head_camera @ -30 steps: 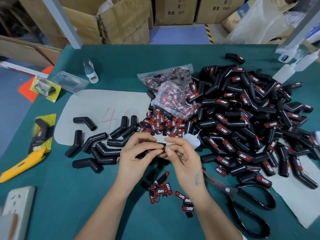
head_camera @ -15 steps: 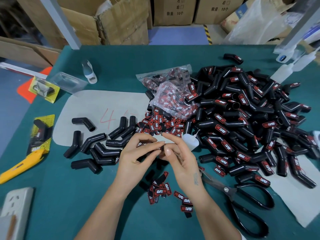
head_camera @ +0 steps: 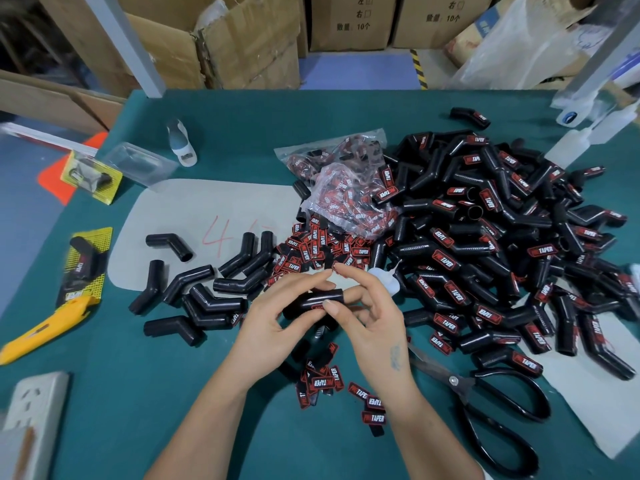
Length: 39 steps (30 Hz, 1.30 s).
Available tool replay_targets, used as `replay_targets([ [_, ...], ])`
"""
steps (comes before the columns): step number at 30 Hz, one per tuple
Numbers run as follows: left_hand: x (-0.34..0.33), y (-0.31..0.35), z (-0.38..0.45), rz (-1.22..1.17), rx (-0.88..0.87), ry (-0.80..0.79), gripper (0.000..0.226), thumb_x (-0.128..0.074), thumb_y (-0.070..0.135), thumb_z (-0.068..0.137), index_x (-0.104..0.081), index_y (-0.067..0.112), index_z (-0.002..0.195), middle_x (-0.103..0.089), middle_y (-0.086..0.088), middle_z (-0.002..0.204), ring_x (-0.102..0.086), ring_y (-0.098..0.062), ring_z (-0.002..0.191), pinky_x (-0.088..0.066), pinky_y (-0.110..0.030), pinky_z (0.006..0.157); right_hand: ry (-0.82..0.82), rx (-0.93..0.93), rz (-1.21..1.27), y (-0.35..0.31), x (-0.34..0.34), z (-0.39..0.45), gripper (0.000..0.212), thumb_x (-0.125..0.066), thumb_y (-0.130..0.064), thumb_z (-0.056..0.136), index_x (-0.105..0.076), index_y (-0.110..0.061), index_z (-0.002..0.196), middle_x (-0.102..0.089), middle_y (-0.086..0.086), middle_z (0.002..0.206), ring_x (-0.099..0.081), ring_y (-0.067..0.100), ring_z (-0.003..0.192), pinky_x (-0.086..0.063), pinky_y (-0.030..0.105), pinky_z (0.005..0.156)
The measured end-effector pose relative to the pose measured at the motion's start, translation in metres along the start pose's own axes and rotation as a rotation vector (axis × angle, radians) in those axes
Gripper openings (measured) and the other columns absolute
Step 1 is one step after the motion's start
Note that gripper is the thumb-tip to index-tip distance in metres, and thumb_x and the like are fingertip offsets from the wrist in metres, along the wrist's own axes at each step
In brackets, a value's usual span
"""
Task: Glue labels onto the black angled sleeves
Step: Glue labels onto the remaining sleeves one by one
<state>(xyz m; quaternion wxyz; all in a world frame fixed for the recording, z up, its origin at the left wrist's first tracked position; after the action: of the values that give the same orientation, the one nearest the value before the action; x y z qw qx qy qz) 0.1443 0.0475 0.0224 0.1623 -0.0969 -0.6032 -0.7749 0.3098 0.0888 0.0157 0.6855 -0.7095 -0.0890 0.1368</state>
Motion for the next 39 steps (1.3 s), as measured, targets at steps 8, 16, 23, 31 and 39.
replay_targets([
  [8, 0.0006, 0.0009, 0.0014, -0.019, 0.085, -0.035, 0.034, -0.06, 0.023, 0.104, -0.064, 0.029, 0.137, -0.07, 0.013, 0.133, -0.061, -0.017, 0.129, -0.044, -0.027, 0.111, 0.034, 0.023, 0.007, -0.0048, 0.0013, -0.0006, 0.037, -0.072, -0.038, 0.093, -0.068, -0.039, 0.13, -0.072, -0.004, 0.09, -0.068, 0.01, 0.09, -0.05, 0.019, 0.085],
  [16, -0.0025, -0.0006, -0.0009, -0.06, 0.117, -0.11, 0.039, -0.045, 0.022, 0.107, -0.06, 0.023, 0.143, -0.065, 0.01, 0.141, -0.056, -0.022, 0.136, -0.041, -0.032, 0.114, 0.009, 0.026, -0.037, -0.0048, -0.0044, 0.0002, 0.043, -0.074, -0.038, 0.091, -0.064, -0.047, 0.132, -0.072, -0.006, 0.093, -0.07, 0.013, 0.09, -0.053, 0.029, 0.086],
  [23, -0.006, 0.0006, 0.0002, -0.03, 0.018, -0.1, 0.039, -0.044, 0.016, 0.107, -0.061, 0.013, 0.141, -0.059, 0.003, 0.144, -0.052, -0.028, 0.139, -0.039, -0.035, 0.117, 0.059, 0.022, 0.019, -0.0015, 0.0005, 0.0009, 0.046, -0.075, -0.04, 0.091, -0.064, -0.047, 0.135, -0.071, -0.002, 0.081, -0.067, 0.011, 0.08, -0.05, 0.021, 0.083],
  [31, -0.0023, 0.0046, -0.0003, 0.097, -0.111, 0.16, 0.012, -0.07, 0.013, 0.095, -0.076, 0.018, 0.105, -0.063, -0.006, 0.119, -0.064, -0.018, 0.115, -0.047, -0.024, 0.103, 0.014, -0.031, 0.143, -0.0018, 0.0025, 0.0012, 0.041, -0.066, -0.027, 0.1, -0.063, -0.041, 0.138, -0.073, 0.007, 0.074, -0.068, 0.014, 0.074, -0.052, 0.021, 0.076],
  [39, 0.0017, 0.006, 0.0037, 0.066, -0.012, 0.158, 0.024, -0.071, 0.004, 0.093, -0.079, 0.018, 0.111, -0.066, 0.001, 0.117, -0.066, -0.017, 0.112, -0.047, -0.021, 0.1, -0.018, -0.047, 0.107, -0.0024, -0.0019, 0.0012, 0.04, -0.057, -0.027, 0.103, -0.06, -0.045, 0.139, -0.073, 0.007, 0.072, -0.071, 0.017, 0.066, -0.051, 0.021, 0.067],
])
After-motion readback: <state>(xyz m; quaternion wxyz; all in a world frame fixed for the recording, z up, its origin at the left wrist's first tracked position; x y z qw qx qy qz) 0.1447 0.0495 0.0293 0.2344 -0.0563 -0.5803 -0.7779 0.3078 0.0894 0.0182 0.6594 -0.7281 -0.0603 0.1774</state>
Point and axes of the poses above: each hand's wrist, its own z-axis towards the middle knuckle, its own x-axis out of the back of the hand, y = z × x, the point moved 2 cm from there along z, towards the middle knuckle
